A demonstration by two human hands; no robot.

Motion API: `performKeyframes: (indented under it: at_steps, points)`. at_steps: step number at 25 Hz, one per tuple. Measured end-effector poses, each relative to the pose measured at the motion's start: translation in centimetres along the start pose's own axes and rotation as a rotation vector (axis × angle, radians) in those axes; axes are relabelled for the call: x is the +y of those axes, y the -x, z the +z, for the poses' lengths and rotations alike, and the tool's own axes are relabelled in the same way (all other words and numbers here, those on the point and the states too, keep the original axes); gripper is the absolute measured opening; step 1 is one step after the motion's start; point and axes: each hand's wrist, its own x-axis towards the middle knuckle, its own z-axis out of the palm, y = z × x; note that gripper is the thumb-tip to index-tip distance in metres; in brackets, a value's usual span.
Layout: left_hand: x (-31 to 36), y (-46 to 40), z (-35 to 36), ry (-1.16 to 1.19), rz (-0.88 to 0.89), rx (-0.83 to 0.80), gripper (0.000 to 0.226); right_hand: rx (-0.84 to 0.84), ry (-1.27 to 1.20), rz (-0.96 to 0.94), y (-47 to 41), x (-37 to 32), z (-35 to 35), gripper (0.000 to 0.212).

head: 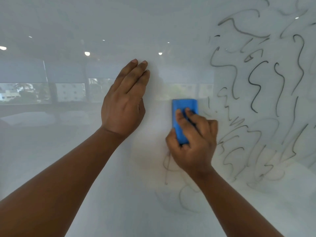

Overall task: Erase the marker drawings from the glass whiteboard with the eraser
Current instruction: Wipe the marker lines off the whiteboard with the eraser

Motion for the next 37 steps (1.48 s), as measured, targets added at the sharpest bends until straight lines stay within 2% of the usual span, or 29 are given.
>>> performKeyframes:
  at_steps: [3, 5, 7, 9, 12, 13, 18, 23, 26, 28, 32, 37]
  points:
    - [0.1, 0.6, 0.2, -0.003, 0.01, 0.0, 0.039, 0.119, 0.011, 0.195, -1.5, 0.8, 0.9, 0.039]
    - [-0.1, 0.7, 0.3, 0.002, 0.012, 0.014, 0.04, 0.104, -0.003, 0.15, -0.3, -0.5, 1.6, 0.041]
    - [0.0, 1.0, 0.3, 0.011, 0.018, 0.019, 0.041, 0.018, -0.006, 0.022, 3.2, -1.7, 0.9, 0.039]
    - [0.2, 1.3, 0.1, 0.009, 0.019, 0.013, 0.04, 0.012, 0.002, 0.012, 4.3, -0.9, -0.4, 0.037]
    - [0.3, 1.9, 0.2, -0.008, 0.015, 0.015, 0.037, 0.137, -0.004, 0.225, 1.4, 0.6, 0.4, 0.042]
    - [0.3, 2.1, 0.3, -0.011, 0.013, 0.021, 0.037, 0.151, -0.016, 0.235, 0.7, 0.3, 1.1, 0.043]
    - [0.4, 2.9, 0.1, 0.013, 0.004, 0.029, 0.04, 0.02, -0.052, 0.011, 6.7, -2.3, 0.4, 0.038]
    - [0.5, 3.4, 0.2, 0.002, 0.004, 0.033, 0.039, 0.121, 0.011, 0.167, 5.1, -0.5, 1.0, 0.041]
    - [0.5, 3.5, 0.2, 0.009, 0.003, 0.041, 0.04, 0.016, -0.038, 0.022, 8.6, -2.6, 0.4, 0.039]
    - [0.6, 3.7, 0.0, 0.015, 0.001, 0.035, 0.04, -0.024, -0.014, -0.004, 9.3, -1.4, -1.0, 0.039]
    - [1.0, 4.4, 0.0, 0.02, -0.014, 0.021, 0.043, 0.099, 0.022, 0.198, 7.4, -0.5, 0.2, 0.042]
    - [1.1, 4.9, -0.2, 0.024, -0.001, 0.017, 0.045, -0.062, -0.014, -0.022, 11.8, -2.3, -0.9, 0.038]
